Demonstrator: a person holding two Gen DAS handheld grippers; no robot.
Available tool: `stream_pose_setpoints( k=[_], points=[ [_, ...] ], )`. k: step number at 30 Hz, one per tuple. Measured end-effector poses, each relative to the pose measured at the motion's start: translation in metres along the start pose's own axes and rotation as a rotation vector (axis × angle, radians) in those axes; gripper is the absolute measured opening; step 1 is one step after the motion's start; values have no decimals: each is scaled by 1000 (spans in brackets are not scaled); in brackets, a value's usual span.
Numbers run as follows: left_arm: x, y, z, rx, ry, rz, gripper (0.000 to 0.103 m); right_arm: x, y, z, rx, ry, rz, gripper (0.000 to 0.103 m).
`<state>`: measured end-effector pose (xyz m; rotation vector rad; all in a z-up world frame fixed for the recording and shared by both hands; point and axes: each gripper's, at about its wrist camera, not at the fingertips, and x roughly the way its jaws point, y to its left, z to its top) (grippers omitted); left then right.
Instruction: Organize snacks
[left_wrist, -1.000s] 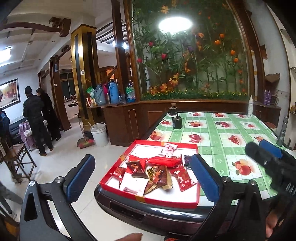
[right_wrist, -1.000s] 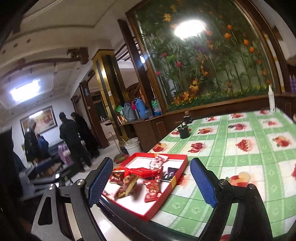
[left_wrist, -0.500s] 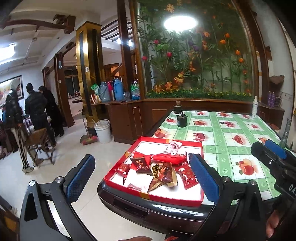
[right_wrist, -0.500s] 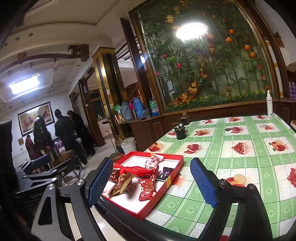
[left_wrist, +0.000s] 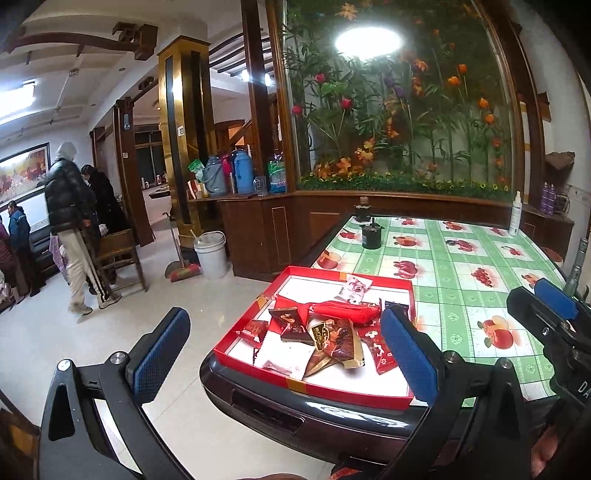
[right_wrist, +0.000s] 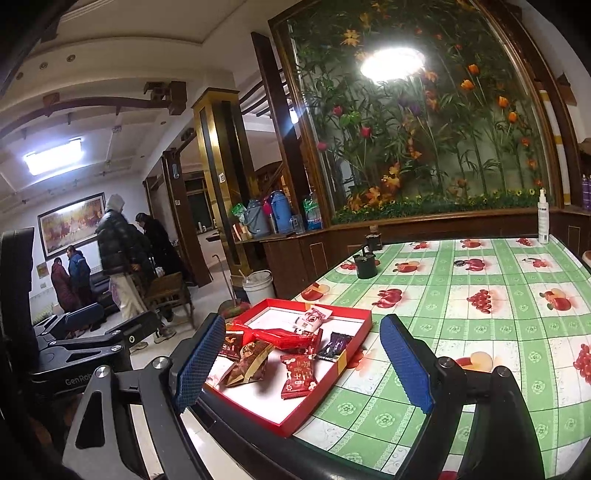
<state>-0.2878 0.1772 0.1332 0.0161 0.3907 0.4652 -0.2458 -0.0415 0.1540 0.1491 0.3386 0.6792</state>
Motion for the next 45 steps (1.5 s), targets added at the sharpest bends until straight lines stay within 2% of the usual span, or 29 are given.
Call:
stream_pose_setpoints(
  k=[45],
  points=[
    [7,4,-9,11,34,1,103,1,5,-7,-18,22,6,87]
  ],
)
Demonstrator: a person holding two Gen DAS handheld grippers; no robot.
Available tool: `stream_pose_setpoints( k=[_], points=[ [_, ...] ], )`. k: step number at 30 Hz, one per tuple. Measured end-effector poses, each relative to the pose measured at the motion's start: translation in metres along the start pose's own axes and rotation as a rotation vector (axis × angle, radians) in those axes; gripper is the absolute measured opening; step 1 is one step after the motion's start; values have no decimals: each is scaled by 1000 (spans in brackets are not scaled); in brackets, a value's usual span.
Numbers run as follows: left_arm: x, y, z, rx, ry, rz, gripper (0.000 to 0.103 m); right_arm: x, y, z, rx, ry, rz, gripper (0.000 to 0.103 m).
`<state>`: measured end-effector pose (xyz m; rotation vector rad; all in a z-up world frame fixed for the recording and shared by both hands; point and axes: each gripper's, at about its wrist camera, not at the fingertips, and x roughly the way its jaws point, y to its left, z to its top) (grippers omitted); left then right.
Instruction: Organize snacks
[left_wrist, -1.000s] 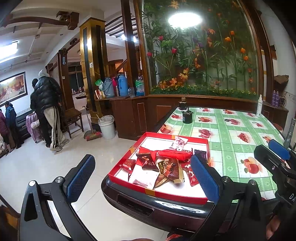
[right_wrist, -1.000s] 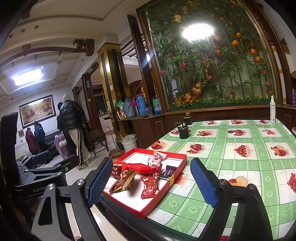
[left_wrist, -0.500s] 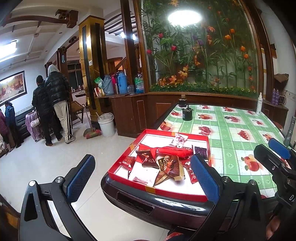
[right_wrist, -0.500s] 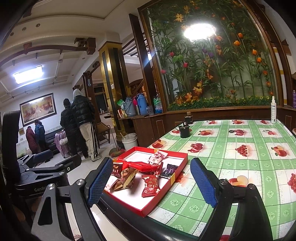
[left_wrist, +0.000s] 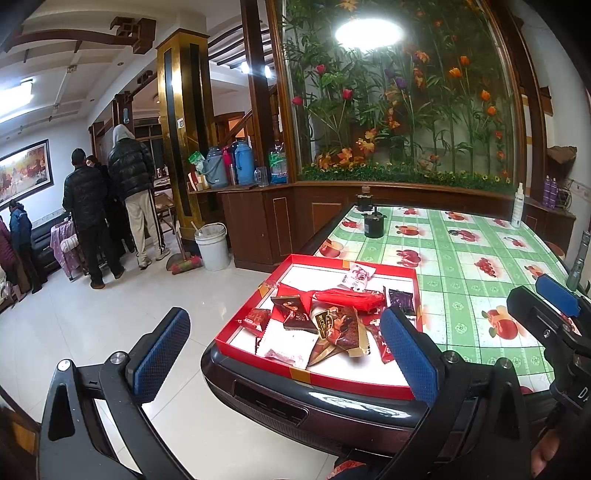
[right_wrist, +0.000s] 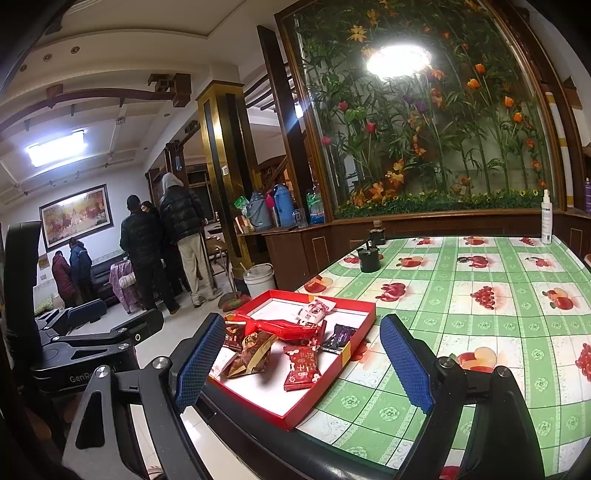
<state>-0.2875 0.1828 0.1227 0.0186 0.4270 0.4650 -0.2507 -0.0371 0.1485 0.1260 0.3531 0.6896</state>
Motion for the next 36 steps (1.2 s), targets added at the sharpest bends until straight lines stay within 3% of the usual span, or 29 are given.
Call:
stream_pose_setpoints(
  k=[36],
  points=[
    [1,-2,-3,-3,6,4,103,11,-1,-3,-21,22,19,87]
  ],
)
